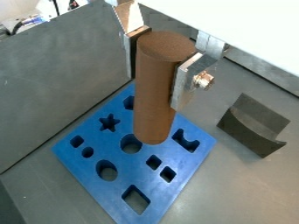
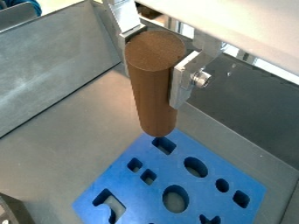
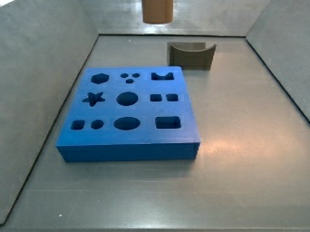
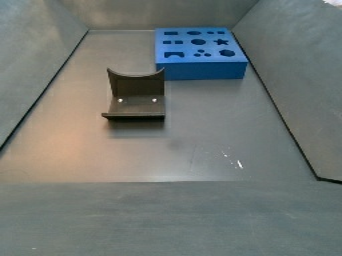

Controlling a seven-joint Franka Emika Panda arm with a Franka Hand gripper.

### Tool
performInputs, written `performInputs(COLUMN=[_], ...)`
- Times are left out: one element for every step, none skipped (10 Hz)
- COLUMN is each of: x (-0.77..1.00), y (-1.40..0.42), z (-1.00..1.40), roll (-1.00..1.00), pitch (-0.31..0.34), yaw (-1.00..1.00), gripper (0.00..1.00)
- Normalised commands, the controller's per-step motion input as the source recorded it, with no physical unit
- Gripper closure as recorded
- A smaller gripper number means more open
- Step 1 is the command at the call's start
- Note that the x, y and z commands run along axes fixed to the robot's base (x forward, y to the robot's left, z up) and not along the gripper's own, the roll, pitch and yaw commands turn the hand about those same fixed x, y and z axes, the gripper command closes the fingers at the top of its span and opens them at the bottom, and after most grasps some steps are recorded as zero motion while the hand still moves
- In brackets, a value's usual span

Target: Insert the round object.

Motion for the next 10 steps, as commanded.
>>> performInputs(x=[0.00, -0.29, -0.32, -0.19, -0.13, -0.15, -0.16, -0.15, -0.15, -0.16], y=[0.16, 0.19, 0.28, 0.10, 0.00, 0.00, -0.02, -0.09, -0.09, -0.09], z=[-0.23, -0.67, -0.61, -0.73, -0.92, -1.00, -1.00, -1.00, -1.00, -1.00], roll=[0.16, 0.30, 0.36, 0.34, 0.24, 0.18, 0.13, 0.11, 0.11, 0.10], pitch=[-0.039, -0.169, -0.141, -0.080, -0.060, -0.053, -0.041, -0.034, -0.033, -0.031], yaw=[0.14, 0.26, 0.28, 0.02, 0.00, 0.00, 0.00, 0.00, 0.00, 0.00], gripper=[1.00, 1.00, 1.00, 1.00, 1.00, 1.00, 1.00, 1.00, 1.00, 1.00])
